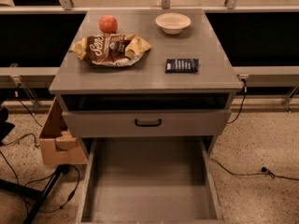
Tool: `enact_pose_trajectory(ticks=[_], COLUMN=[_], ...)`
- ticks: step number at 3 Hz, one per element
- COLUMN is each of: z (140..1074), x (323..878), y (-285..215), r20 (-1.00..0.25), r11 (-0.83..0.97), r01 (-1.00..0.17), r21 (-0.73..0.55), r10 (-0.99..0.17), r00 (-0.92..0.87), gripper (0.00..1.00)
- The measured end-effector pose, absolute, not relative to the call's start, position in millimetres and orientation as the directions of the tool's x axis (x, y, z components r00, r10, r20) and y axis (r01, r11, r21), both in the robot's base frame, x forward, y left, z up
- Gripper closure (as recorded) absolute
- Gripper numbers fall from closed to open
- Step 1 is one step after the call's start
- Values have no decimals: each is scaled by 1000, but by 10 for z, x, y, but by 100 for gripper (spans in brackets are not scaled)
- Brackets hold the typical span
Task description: Pick rxbar blueberry from middle drawer and place on counter
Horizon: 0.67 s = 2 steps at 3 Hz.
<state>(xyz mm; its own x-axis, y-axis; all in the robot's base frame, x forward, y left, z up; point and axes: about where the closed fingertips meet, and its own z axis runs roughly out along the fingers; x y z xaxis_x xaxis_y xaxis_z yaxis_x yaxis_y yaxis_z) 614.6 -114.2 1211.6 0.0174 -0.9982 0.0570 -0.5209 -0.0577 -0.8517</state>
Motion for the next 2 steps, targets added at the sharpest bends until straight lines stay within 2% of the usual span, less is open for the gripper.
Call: enact_pose_trajectory(ticks=[2], z=[11764], x=[6235], y=[-1249], r20=[31], r11=[-6], r01=[-563], r21=[-827], r10=[-999], r00=[-34], gripper=[0])
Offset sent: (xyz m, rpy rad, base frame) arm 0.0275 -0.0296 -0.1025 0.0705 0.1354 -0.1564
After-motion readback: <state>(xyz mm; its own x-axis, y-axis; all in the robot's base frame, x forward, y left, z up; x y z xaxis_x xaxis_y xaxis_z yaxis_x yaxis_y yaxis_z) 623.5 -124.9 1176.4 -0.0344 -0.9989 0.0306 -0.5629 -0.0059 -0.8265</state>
